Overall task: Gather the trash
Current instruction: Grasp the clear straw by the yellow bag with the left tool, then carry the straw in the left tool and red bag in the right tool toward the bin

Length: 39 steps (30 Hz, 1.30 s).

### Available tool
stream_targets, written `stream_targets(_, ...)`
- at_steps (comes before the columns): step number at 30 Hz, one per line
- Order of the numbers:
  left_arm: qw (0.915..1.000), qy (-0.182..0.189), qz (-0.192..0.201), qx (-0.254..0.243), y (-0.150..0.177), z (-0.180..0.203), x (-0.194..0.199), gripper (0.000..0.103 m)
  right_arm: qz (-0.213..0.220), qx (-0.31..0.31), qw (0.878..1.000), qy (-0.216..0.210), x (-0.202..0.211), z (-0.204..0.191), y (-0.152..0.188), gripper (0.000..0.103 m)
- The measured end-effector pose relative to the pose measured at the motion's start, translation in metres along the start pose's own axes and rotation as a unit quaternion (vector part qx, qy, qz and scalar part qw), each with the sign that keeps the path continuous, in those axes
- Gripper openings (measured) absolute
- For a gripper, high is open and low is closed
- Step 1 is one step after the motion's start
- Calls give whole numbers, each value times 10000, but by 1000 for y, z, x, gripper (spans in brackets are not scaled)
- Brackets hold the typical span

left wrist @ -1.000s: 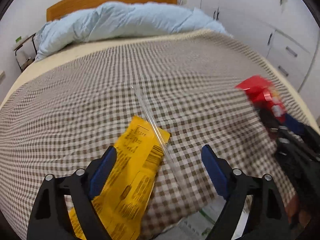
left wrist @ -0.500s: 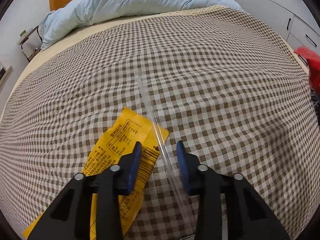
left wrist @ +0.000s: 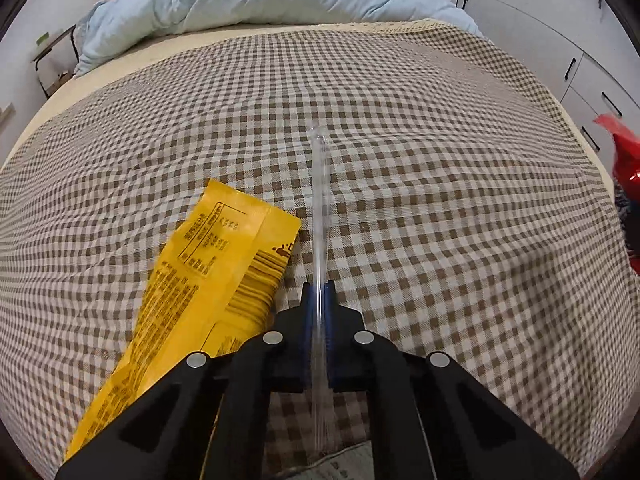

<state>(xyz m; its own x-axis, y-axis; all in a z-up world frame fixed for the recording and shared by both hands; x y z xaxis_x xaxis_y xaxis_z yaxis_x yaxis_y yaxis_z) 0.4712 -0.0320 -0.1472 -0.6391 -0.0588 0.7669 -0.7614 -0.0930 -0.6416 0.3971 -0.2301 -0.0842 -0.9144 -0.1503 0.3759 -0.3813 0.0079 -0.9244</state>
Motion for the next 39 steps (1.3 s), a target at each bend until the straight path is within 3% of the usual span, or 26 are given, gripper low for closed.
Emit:
stream_targets(11, 9986, 71, 519, 0, -2, 1, 69, 3, 170, -34, 9998, -58, 35, 0, -7, 43)
stream_targets(23, 9939, 151, 1074, 188, -5, -25, 141, 3, 423, 145, 9988, -197, 82, -9, -15, 43)
stream_targets(39, 9857, 448, 1599, 286, 38, -62, 238, 3, 835, 202, 9957, -356, 170, -17, 4, 43)
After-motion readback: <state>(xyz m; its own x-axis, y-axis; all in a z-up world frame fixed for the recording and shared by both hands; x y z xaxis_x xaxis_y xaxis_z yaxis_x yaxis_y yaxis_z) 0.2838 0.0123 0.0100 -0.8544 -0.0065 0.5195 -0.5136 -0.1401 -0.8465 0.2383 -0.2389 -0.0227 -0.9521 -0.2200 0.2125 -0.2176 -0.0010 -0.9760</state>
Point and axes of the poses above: each gripper's, at about its wrist camera, not at the fingertips, and x roughly against the way its jaws point, z to its right, y to its underside, the point moved 3 cm from there along -x, roughly the way its jaws point, and after that the axes turned 10 degrees about z, right-handed, at the moved point
